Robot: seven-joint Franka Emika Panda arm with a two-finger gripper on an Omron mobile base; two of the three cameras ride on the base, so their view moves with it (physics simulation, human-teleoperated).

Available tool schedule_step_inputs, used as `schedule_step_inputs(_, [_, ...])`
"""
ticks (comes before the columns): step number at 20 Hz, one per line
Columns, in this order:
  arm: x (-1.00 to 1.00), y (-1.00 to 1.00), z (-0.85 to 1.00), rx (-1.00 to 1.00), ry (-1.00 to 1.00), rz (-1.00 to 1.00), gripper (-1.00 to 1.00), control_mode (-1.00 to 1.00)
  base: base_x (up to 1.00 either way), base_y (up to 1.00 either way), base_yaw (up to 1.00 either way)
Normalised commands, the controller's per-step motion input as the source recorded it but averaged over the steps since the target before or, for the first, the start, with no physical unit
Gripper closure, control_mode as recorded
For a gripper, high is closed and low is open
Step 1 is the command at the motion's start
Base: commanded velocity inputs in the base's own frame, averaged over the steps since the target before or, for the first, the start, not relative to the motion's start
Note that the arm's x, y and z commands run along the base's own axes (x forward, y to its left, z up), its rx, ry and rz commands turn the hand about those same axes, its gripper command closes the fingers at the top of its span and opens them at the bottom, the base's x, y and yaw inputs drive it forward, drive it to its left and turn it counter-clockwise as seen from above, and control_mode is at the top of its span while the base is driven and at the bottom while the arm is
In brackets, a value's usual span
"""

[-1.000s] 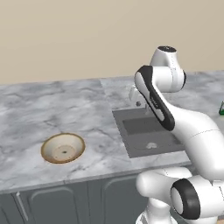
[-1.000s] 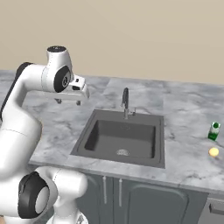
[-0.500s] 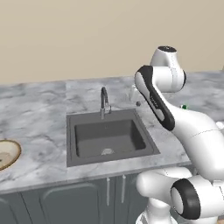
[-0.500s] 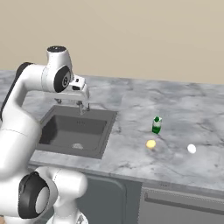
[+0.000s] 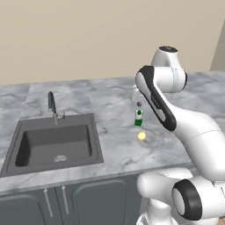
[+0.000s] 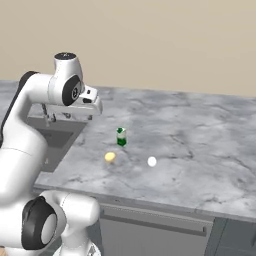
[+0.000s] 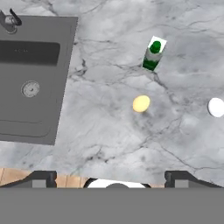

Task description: Gather the eggs and milk located in the vicinity of the sink area and place them right next to the bowl.

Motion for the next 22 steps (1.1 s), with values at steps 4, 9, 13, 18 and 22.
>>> schedule_step_inputs(4, [0.0,0.0,0.0,0.0,0.0,0.0,-1.0,1.0,0.21,-0.72,-0.02])
schedule_step_inputs(9, [0.0,0.0,0.0,0.0,0.0,0.0,-1.0,1.0,0.42,-0.44,-0.01])
schedule_step_inputs(13, [0.0,0.0,0.0,0.0,0.0,0.0,-1.0,1.0,0.58,0.0,-0.01])
schedule_step_inputs(18, [0.0,0.0,0.0,0.0,0.0,0.0,-1.0,1.0,0.36,0.1,-0.07])
schedule_step_inputs(22, [0.06,0.11,0.0,0.0,0.0,-0.02,-1.0,-1.0,0.11,0.06,-0.03])
